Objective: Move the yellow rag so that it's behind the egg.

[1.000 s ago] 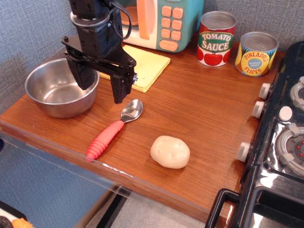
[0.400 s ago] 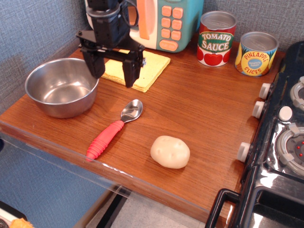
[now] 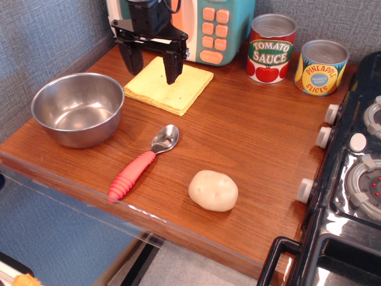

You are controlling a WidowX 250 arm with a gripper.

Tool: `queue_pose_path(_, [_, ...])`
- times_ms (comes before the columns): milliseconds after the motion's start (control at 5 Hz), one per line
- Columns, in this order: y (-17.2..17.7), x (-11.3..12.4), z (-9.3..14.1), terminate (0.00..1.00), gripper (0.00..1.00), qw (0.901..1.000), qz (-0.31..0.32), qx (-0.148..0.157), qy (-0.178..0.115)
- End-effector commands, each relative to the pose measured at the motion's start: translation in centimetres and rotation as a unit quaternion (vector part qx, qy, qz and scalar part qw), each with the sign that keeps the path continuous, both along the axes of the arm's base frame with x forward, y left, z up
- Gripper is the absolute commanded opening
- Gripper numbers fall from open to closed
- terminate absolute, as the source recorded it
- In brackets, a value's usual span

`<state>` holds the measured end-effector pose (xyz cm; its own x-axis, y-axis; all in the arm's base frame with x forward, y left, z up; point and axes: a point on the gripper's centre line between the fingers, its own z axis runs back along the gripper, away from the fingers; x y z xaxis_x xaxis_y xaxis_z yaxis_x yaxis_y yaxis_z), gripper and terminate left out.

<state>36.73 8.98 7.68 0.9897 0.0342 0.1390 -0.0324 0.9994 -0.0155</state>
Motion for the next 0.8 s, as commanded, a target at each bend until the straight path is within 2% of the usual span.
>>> queue_pose_path(0, [3.5, 3.9, -1.5, 0.00, 1.00, 0.9995, -0.013, -0.007, -0.029])
queue_pose_path(400, [3.4, 6.1, -4.8, 0.00, 1.00, 0.9990, -0.041, -0.005, -0.019])
queue_pose_path(600, [2.6, 6.8, -5.1, 0.00, 1.00, 0.9982, -0.056, -0.005, -0.022])
